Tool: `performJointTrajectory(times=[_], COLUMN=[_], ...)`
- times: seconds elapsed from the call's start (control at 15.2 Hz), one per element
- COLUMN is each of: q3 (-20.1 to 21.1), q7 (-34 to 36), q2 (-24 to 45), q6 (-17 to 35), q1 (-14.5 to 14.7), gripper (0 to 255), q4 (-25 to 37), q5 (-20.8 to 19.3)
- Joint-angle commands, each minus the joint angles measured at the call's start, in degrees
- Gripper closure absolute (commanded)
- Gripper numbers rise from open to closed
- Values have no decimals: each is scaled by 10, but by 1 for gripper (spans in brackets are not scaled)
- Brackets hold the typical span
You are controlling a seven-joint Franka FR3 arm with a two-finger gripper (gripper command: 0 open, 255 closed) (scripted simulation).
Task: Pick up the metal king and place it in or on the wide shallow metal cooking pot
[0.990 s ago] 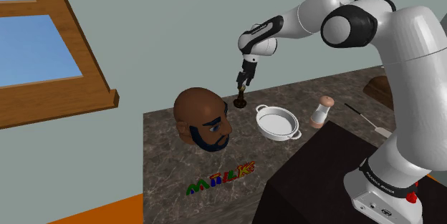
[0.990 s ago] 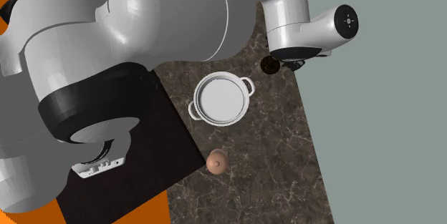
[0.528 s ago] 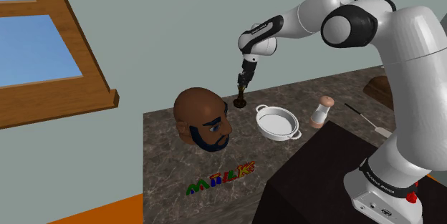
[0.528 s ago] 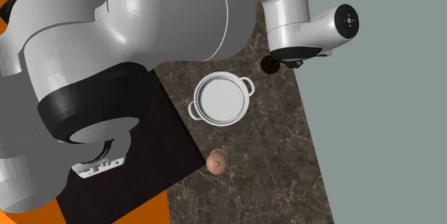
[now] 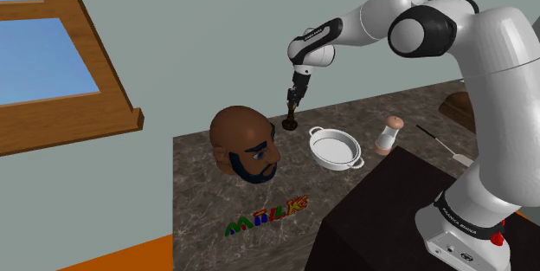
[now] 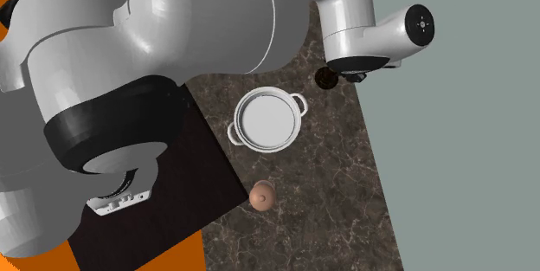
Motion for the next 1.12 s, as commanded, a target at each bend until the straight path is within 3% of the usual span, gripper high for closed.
performJointTrajectory(times=[0.0,1.06], q3=[-1,-12], q7=[2,30], q2=[-8,-76], q6=[-7,-88], q1=[1,5], gripper=[255,255], q4=[-2,14], q5=[-2,-21])
